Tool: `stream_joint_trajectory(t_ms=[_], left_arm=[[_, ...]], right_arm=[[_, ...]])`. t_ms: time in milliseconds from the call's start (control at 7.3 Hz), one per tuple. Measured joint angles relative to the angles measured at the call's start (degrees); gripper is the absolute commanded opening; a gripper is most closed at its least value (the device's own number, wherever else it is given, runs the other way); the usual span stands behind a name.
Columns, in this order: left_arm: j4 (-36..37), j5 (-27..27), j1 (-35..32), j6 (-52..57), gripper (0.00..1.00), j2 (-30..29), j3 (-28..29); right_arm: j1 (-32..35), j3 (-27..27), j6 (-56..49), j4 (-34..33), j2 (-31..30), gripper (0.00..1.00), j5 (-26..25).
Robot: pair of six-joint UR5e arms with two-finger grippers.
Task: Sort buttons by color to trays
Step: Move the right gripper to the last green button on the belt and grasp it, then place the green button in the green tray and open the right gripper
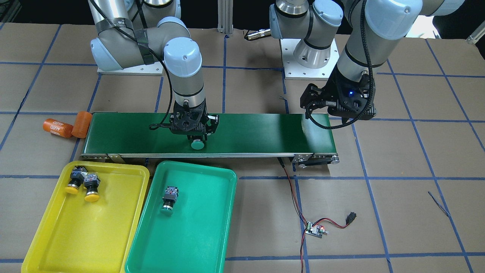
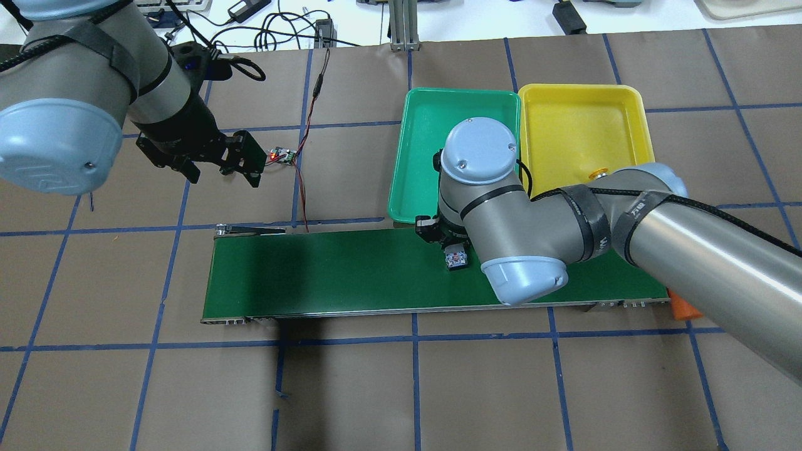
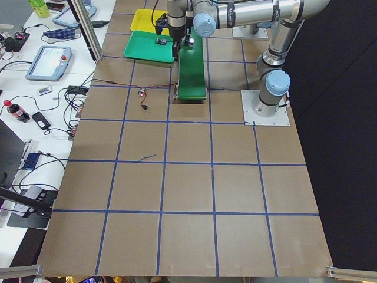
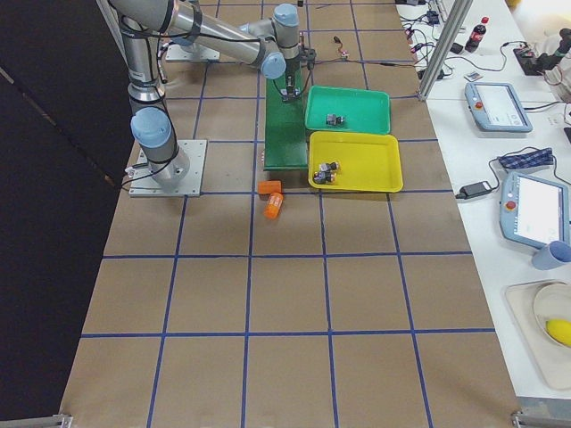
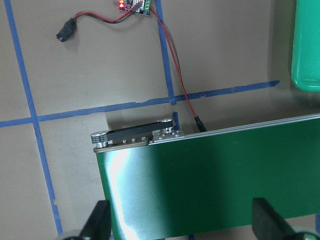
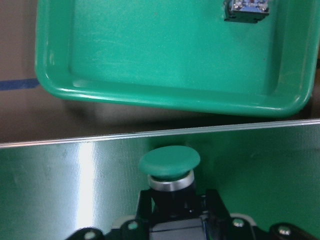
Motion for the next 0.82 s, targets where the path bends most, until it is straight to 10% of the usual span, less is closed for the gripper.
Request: stream_joint_trajectory(t_ms=[822], left_arm=[[-0.06,0.0,0.0,0.01,1.0,0.01,0.0]], right_arm=[[-8.02,-20.02,-7.96,6.23,5.18,0.33,1.79]])
